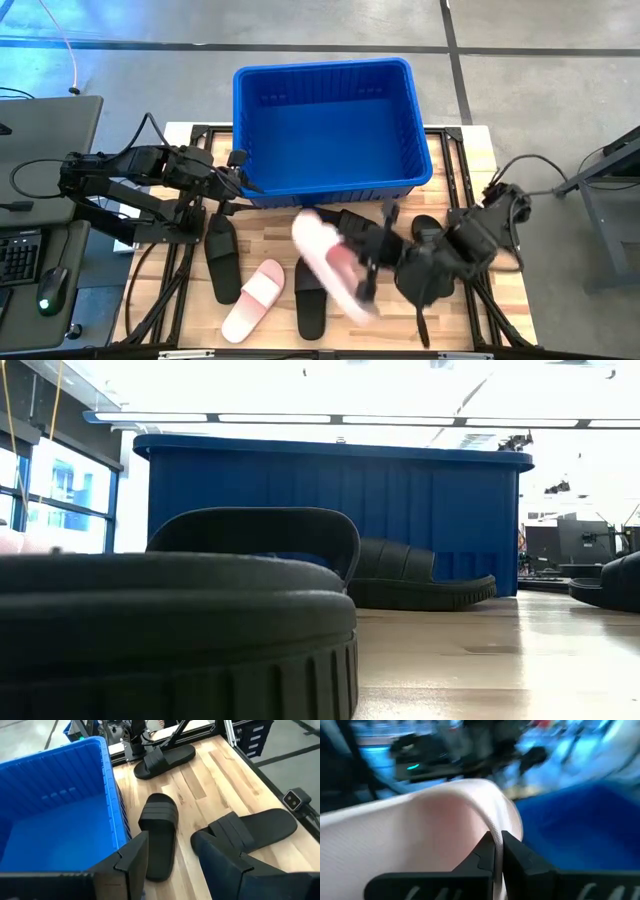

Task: Pick and place slides into bin
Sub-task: Put the pink slide into the blue container

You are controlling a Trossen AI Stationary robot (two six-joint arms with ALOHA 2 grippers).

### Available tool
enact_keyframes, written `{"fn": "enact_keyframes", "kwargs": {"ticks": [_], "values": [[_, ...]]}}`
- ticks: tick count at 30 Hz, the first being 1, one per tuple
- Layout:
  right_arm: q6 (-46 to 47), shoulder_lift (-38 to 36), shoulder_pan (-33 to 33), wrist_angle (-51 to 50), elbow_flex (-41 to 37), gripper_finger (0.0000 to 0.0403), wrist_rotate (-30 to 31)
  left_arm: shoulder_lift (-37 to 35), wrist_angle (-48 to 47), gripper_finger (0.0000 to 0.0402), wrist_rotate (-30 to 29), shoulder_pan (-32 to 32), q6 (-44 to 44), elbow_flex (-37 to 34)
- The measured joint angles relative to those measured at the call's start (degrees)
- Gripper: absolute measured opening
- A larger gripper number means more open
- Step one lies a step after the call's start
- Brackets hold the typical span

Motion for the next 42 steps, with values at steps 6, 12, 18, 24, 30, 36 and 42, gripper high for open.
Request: {"fn": "enact_keyframes", "kwargs": {"ticks": [6,12,18,24,30,36,42], "values": [[-15.5,-1.2,-7.3,0.9,0.8,0.0001,10.6,0.0,1.7,0.0156,0.2,0.0,0.0,0.0],[-23.8,-1.3,-21.0,0.9,0.3,0.0000,4.8,0.0,2.3,0.0156,0.2,0.0,-0.1,0.0],[-22.3,1.4,-36.3,0.3,0.2,0.0000,-13.5,0.0,4.0,0.0156,0.2,0.0,-3.6,0.0],[-27.3,10.5,-45.4,2.7,0.2,0.0000,-26.2,0.0,13.8,0.0156,0.0,0.0,-1.7,0.0],[-34.9,22.4,-48.8,13.2,0.1,0.0000,-29.3,-0.6,17.8,0.0156,0.0,0.0,2.0,0.0],[-42.0,31.2,-50.0,25.7,0.1,0.0000,-25.9,-1.0,18.2,0.0156,0.1,0.0,4.9,0.0],[-39.5,35.5,-51.2,26.1,0.1,0.0000,-26.3,-1.0,15.1,0.0156,0.2,0.0,5.5,0.0]]}}
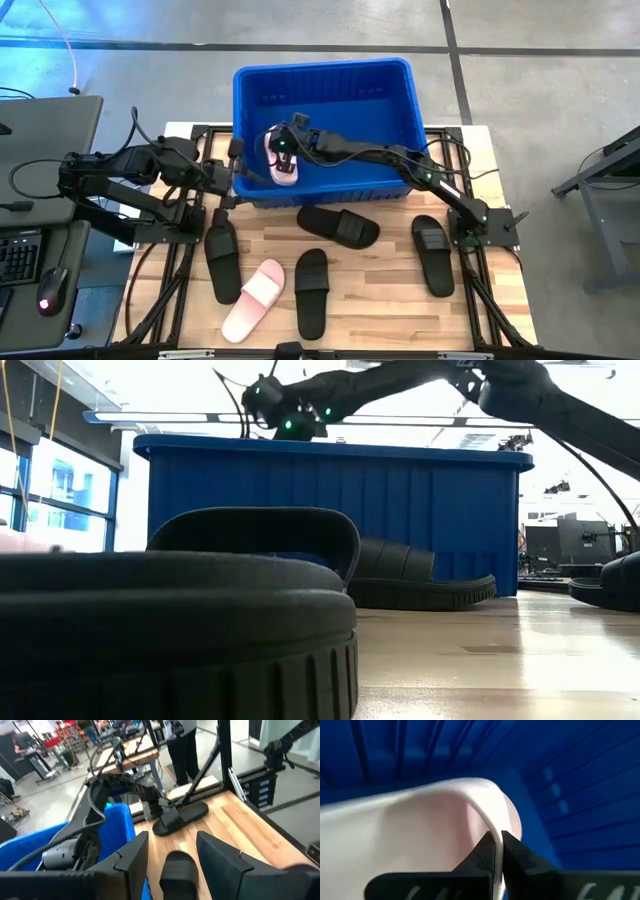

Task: Pick and place slides into bin
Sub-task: Put the pink slide into the blue container

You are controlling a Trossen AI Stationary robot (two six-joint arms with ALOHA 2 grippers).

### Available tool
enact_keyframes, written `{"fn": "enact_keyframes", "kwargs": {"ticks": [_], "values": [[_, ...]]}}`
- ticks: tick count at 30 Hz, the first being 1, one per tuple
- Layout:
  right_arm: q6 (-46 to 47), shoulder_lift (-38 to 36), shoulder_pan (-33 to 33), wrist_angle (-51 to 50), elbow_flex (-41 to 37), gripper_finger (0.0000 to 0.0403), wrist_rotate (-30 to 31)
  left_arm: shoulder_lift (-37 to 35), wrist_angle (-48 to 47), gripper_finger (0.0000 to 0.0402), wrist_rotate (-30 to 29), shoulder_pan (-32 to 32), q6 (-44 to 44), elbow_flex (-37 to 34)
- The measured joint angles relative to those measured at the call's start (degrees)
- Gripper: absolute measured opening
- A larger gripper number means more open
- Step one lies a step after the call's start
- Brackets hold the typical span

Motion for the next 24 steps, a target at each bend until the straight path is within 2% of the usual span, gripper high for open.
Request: {"fn": "enact_keyframes", "kwargs": {"ticks": [8,11,17,24], "values": [[12.1,2.5,-1.6,0.1,0.0,0.0001,-0.7,0.0,-4.6,0.0156,0.0,0.0,2.0,0.0],[15.6,2.7,-2.3,-0.8,0.0,0.0014,-3.8,0.0,-4.6,0.0156,0.0,0.0,1.8,0.0],[17.8,2.9,-3.8,-3.7,0.1,0.0082,-11.9,0.0,-4.6,0.0156,0.0,0.0,0.6,0.0],[19.6,3.1,-3.7,-2.0,0.1,0.0183,-9.9,0.2,-4.6,0.0156,0.0,0.0,0.5,0.0]]}}
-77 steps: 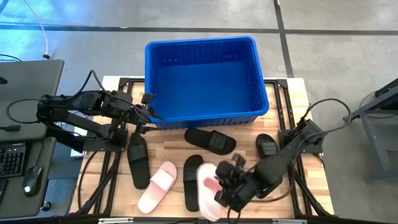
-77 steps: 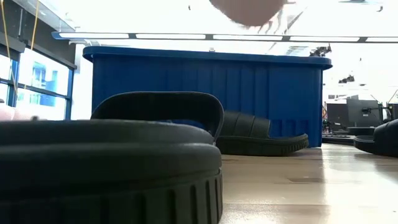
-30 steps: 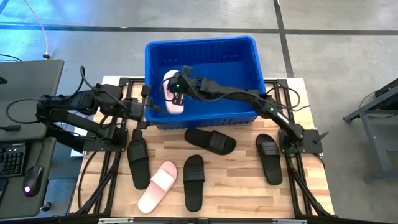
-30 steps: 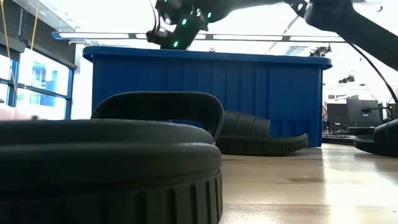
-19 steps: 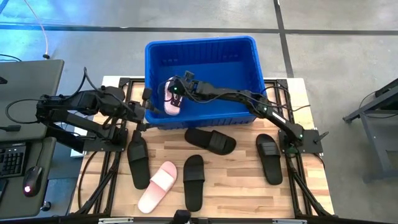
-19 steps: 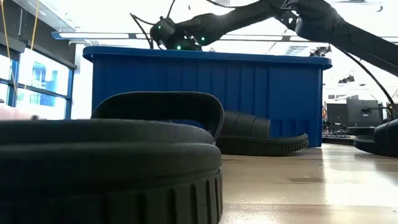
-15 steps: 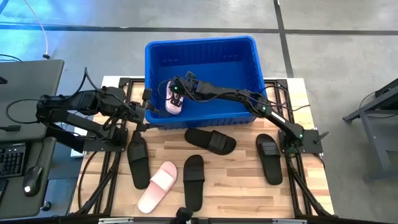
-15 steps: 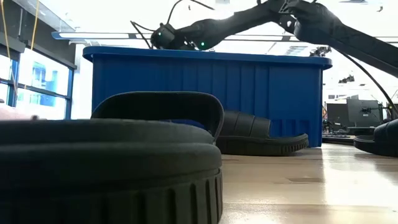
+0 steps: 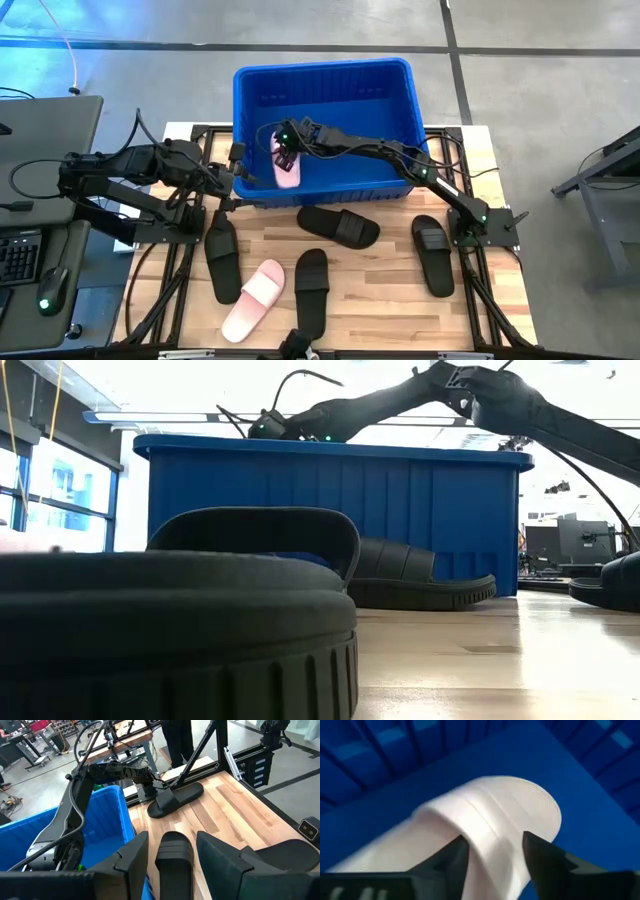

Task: Pick and place slides into bin
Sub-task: Put the pink slide into the blue container

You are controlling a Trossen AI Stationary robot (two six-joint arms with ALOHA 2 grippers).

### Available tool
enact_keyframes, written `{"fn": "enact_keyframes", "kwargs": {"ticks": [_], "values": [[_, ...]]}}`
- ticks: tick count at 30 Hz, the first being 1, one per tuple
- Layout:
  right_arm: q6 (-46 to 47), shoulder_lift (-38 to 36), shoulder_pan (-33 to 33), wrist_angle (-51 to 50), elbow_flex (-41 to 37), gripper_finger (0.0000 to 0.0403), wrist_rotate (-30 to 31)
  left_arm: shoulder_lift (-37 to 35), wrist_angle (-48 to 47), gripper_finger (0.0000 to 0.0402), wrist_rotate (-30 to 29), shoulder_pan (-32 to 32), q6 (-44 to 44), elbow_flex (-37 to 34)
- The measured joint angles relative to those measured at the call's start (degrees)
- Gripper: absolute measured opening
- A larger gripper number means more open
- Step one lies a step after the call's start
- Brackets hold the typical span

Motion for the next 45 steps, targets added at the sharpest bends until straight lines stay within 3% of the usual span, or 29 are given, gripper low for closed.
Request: {"fn": "enact_keyframes", "kwargs": {"ticks": [7,14,20,23,28,31,35,39,41,45], "values": [[9.0,-0.2,1.0,-0.3,1.5,0.0249,0.2,0.1,0.0,0.0156,0.0,0.0,-1.5,0.0],[7.4,-5.8,2.1,-2.0,2.8,0.0254,2.3,0.0,-1.1,0.0156,0.0,0.0,-4.4,0.0],[7.6,-16.4,4.2,-9.7,2.8,0.0254,1.6,0.0,-3.1,0.0156,0.9,0.0,-6.0,0.0],[10.0,-22.2,6.1,-14.6,2.8,0.0254,-2.8,0.0,-2.5,0.0156,1.3,0.0,-5.8,0.0],[16.6,-30.1,10.9,-19.1,2.8,0.0254,-15.3,-0.1,-2.6,0.0156,1.0,0.0,-5.5,0.0],[17.4,-32.6,15.8,-21.3,2.8,0.0254,-18.7,-0.1,-3.3,0.0156,5.6,0.0,-5.4,0.0],[18.2,-33.3,23.4,-24.0,2.7,0.0254,-14.2,0.3,-6.0,0.0156,18.4,-1.9,-7.9,0.0],[20.8,-33.4,29.8,-26.4,2.7,0.0254,-6.9,2.2,-6.5,0.0156,27.8,-9.4,-12.1,0.0],[20.9,-33.4,32.3,-27.7,2.7,0.0254,-3.5,3.6,-5.2,0.0156,28.6,-14.8,-13.4,0.1],[20.9,-33.4,36.1,-29.2,2.7,0.0254,3.9,7.7,-5.6,0.0156,24.2,-25.7,-14.9,0.0]]}}
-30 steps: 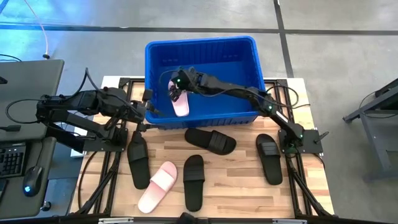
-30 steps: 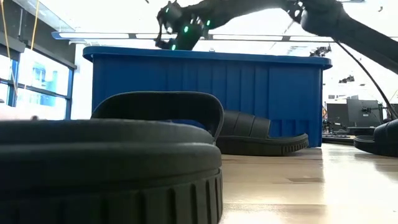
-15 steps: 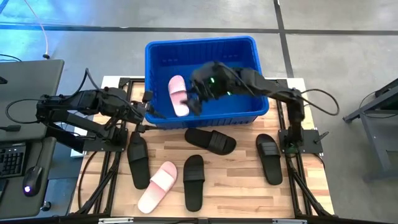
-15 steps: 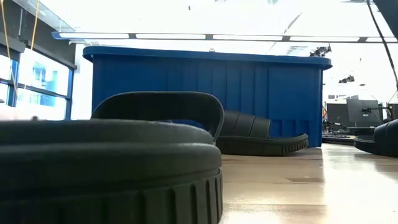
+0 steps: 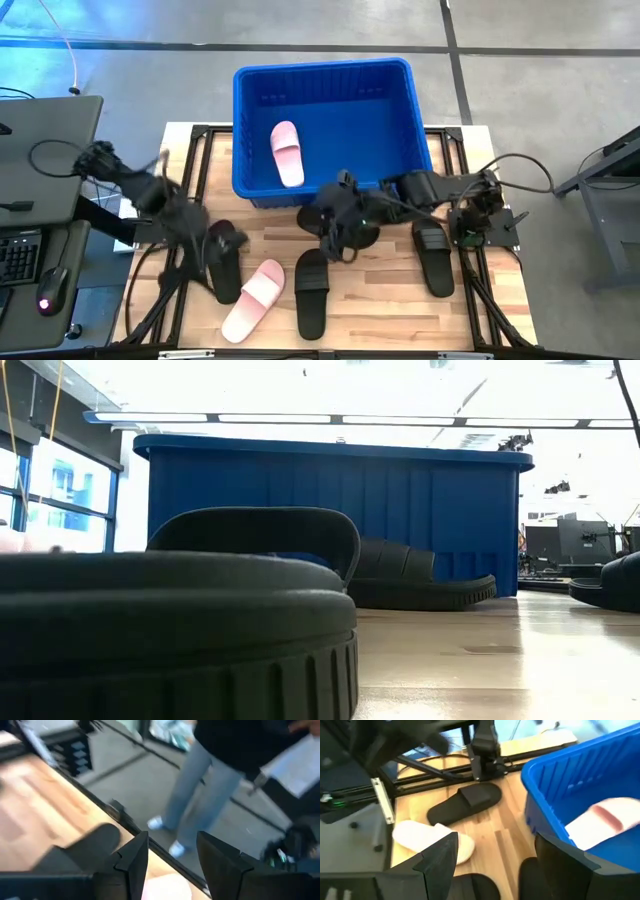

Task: Pick and place slides into bin
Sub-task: Put the pink slide into the blue container

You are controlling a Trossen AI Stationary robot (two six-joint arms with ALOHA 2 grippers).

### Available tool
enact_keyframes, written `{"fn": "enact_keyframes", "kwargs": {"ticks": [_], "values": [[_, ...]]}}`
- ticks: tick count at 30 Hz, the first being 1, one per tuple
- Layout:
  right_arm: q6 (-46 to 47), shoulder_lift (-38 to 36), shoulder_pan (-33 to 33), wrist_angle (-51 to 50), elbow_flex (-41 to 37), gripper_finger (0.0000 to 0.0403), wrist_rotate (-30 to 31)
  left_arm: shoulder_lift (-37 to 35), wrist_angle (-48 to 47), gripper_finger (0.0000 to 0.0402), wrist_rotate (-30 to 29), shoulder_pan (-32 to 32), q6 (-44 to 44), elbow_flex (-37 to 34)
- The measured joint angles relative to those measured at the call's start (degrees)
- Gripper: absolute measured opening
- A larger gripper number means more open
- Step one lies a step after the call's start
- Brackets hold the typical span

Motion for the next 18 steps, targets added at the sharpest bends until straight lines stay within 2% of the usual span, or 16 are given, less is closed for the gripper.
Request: {"fn": "enact_keyframes", "kwargs": {"ticks": [3,8,13,18], "values": [[-0.1,0.0,1.7,-0.6,0.0,0.0254,3.5,4.0,-0.1,0.0156,-4.9,-6.4,0.1,0.0],[-0.3,0.0,3.0,-1.4,0.0,0.0254,3.6,11.1,-4.2,0.0156,-17.7,-12.7,0.1,0.0],[1.0,0.0,3.3,-2.1,0.0,0.0254,3.4,18.2,-9.6,0.0156,-27.3,-15.2,-1.1,-0.1],[3.4,0.0,3.3,-5.0,0.0,0.0254,3.3,25.1,-9.1,0.0156,-35.3,-15.6,-3.7,-0.1]]}}
